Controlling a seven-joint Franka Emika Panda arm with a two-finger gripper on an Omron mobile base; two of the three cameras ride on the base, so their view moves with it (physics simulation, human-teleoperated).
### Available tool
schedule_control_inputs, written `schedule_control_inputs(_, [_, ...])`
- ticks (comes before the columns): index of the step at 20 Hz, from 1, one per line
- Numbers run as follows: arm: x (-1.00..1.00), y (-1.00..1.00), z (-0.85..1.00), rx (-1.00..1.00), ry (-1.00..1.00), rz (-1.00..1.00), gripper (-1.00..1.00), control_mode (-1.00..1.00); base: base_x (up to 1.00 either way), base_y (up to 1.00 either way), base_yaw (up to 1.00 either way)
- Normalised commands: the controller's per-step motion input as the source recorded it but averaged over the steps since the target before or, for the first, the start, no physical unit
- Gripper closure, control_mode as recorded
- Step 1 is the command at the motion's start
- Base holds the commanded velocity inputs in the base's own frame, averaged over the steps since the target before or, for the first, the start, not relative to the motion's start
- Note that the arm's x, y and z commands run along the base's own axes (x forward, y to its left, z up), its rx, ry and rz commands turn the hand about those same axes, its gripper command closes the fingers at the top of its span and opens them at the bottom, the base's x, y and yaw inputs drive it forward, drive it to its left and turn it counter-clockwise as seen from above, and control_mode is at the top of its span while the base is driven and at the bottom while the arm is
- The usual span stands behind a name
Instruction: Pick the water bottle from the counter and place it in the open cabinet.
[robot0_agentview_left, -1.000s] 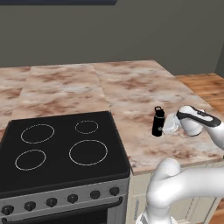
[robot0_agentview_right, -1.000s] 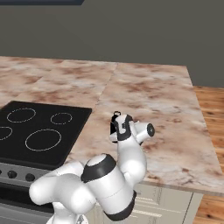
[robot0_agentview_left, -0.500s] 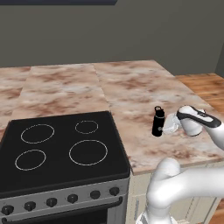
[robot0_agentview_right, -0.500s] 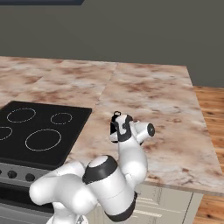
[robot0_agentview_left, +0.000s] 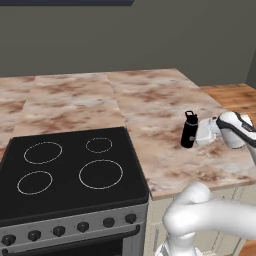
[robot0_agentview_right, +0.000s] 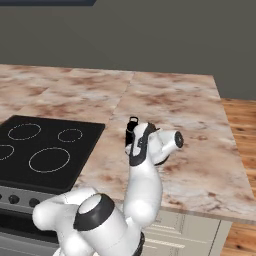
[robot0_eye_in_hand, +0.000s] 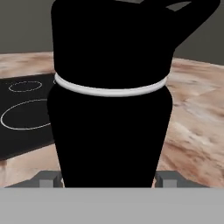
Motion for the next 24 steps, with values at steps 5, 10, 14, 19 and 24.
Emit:
schedule_control_inputs(5, [-0.86, 0.14, 1.00, 0.00, 0.09, 0.06, 1.00, -1.00, 0.00, 0.00, 0.00])
schedule_control_inputs(10, [-0.98, 0.57, 1.00, -0.07, 0.06, 0.26, 1.00, -1.00, 0.00, 0.00, 0.00])
schedule_control_inputs(14, [-1.00, 0.62, 1.00, -0.05, 0.00, 0.20, 1.00, -1.00, 0.00, 0.00, 0.00])
schedule_control_inputs(19, [-0.96, 0.19, 0.83, 0.00, 0.00, 0.11, 1.00, -1.00, 0.00, 0.00, 0.00])
schedule_control_inputs(24, [-0.97, 0.00, 0.13, 0.03, -0.02, 0.07, 1.00, -1.00, 0.00, 0.00, 0.00])
